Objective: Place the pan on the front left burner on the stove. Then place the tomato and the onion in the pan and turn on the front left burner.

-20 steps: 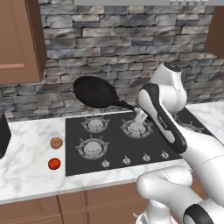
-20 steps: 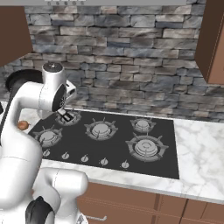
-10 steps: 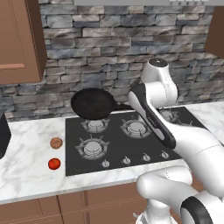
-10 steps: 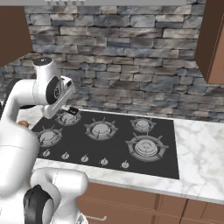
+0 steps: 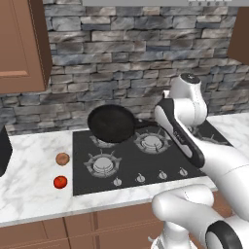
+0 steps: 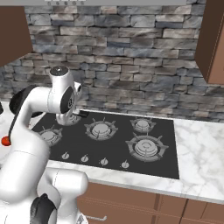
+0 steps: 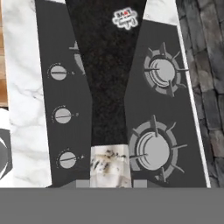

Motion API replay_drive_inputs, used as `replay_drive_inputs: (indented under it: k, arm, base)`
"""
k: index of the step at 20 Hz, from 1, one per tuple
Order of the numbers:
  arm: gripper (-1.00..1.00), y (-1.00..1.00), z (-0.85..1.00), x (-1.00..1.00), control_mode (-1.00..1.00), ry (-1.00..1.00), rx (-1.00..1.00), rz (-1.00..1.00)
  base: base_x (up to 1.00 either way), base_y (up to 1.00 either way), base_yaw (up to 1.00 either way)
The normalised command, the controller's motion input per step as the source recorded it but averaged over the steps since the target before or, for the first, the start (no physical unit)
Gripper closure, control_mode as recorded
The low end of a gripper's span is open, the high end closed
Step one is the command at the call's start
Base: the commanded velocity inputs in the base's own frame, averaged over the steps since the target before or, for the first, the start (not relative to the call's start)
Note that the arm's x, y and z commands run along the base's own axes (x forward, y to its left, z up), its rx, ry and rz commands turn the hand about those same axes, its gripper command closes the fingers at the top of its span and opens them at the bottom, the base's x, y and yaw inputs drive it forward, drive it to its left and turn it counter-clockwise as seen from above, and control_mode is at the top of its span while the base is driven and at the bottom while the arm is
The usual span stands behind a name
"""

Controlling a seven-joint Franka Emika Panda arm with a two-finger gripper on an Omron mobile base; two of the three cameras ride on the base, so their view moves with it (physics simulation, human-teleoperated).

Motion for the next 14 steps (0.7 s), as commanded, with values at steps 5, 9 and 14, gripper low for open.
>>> replay_drive_inputs:
  k: [5,9,14]
  arm:
    - [1.00,0.00,-0.27,0.24,-1.00,0.13,-0.03,0.07]
    - [1.00,0.00,-0.04,0.21,-1.00,0.14,0.00,0.05]
    - [1.00,0.00,0.00,0.07,-1.00,0.07,0.00,0.00]
  base:
    - [0.00,0.00,0.00]
    - [0.00,0.00,0.00]
    - [0.00,0.00,0.00]
